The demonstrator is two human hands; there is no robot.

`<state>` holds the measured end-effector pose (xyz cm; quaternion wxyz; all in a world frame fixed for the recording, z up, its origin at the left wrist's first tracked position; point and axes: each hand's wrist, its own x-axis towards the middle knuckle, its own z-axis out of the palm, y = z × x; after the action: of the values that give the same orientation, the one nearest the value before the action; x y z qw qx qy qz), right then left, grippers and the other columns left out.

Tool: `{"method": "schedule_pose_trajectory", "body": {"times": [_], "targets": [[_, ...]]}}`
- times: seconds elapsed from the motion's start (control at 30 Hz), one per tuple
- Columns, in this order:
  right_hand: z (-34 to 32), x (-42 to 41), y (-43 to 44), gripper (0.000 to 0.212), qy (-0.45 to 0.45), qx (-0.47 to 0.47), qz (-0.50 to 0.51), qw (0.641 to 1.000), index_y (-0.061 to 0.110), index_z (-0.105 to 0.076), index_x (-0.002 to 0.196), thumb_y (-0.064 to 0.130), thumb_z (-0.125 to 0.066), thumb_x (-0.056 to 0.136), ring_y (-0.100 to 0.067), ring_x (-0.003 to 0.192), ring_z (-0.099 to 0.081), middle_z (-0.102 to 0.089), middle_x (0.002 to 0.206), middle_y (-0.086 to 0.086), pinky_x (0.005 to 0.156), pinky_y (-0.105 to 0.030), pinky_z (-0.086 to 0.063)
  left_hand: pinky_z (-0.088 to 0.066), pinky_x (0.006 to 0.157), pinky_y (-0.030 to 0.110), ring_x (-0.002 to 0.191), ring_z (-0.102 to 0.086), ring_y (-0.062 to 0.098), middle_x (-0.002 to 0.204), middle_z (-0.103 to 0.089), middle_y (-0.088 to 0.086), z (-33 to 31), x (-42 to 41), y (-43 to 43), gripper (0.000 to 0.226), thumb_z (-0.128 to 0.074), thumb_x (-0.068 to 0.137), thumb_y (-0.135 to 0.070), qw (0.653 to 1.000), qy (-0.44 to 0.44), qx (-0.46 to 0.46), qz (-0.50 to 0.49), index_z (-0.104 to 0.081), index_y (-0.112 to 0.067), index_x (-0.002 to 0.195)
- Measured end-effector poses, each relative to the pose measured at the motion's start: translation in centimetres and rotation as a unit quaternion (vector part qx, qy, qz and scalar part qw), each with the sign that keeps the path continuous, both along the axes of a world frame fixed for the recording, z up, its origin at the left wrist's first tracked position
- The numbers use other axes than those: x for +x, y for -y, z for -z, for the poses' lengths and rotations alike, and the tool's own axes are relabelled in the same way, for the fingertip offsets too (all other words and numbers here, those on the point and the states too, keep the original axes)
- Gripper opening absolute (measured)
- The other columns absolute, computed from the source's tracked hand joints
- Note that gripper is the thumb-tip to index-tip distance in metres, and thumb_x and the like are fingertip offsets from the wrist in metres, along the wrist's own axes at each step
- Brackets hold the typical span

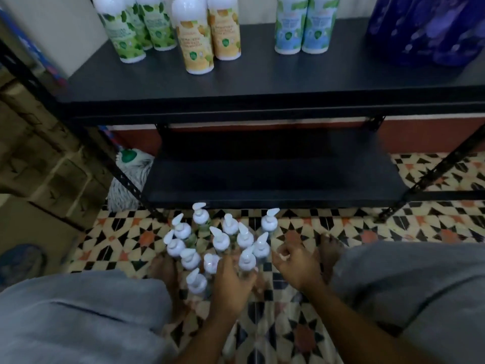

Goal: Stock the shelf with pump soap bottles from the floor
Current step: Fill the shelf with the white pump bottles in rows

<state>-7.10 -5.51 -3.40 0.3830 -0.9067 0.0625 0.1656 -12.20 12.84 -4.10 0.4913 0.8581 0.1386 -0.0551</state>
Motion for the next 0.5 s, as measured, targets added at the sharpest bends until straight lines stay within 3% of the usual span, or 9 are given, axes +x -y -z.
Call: {"method": "schedule_pose_trajectory", "body": {"times": [0.07, 0.13, 0.23, 0.33, 0.5], "targets": [[2.2, 0.0, -0.3, 0.030, -0.034, 0.004, -0.011, 0.999, 0.016, -0.066, 0.110, 0.033, -0.071, 0.086, -0.022, 0.098, -0.062, -0.063, 0.106, -0.004, 0.081, -0.032, -0.048, -0.054, 0.096, 0.043, 0.111, -0.064, 0.021, 0.120, -0.066, -0.003, 2.4, -0.3, 0.5, 0.063, -0.068, 0.072, -0.059, 1.000, -0.026, -0.012, -0.010, -0.058, -0.026, 0.124], [4.1, 0.5, -0.6, 0.039, -0.064, 0.007, -0.014, 0.998, 0.016, -0.063, 0.120, 0.031, -0.072, 0.084, -0.026, 0.102, -0.060, -0.060, 0.110, -0.006, 0.084, -0.033, -0.048, -0.049, 0.100, 0.035, 0.117, -0.061, 0.022, 0.125, -0.065, 0.001, 4.1, 0.2, 0.7, 0.071, -0.065, 0.074, -0.060, 0.999, -0.036, 0.006, -0.016, -0.057, -0.017, 0.130], [6.8, 1.7, -1.0, 0.051, -0.075, 0.004, -0.014, 0.997, 0.018, -0.058, 0.131, 0.024, -0.073, 0.082, -0.031, 0.107, -0.059, -0.058, 0.112, -0.008, 0.085, -0.033, -0.046, -0.049, 0.104, 0.035, 0.126, -0.057, 0.010, 0.134, -0.061, -0.009, 6.5, 1.7, 0.8, 0.061, -0.075, 0.084, -0.046, 0.999, -0.038, -0.020, 0.024, -0.054, -0.024, 0.137], [9.4, 3.5, -1.0, 0.067, -0.068, 0.007, -0.039, 0.997, 0.023, -0.049, 0.146, 0.026, -0.074, 0.084, -0.030, 0.120, -0.052, -0.057, 0.127, -0.009, 0.092, -0.035, -0.044, -0.049, 0.102, 0.034, 0.125, -0.058, 0.010, 0.133, -0.061, -0.009, 9.0, 3.3, 0.5, 0.058, -0.080, 0.085, -0.032, 0.999, -0.036, -0.024, 0.029, -0.053, -0.028, 0.136], [12.6, 6.5, -1.9, 0.077, -0.106, -0.043, -0.108, 0.988, 0.016, -0.043, 0.148, 0.040, -0.060, 0.077, -0.038, 0.118, -0.051, -0.057, 0.128, -0.015, 0.089, -0.042, -0.047, -0.049, 0.102, 0.037, 0.125, -0.056, 0.013, 0.131, -0.060, -0.009, 13.4, 5.4, -0.4, 0.056, -0.071, 0.083, -0.045, 0.994, -0.088, 0.028, 0.057, -0.057, -0.031, 0.134]]}}
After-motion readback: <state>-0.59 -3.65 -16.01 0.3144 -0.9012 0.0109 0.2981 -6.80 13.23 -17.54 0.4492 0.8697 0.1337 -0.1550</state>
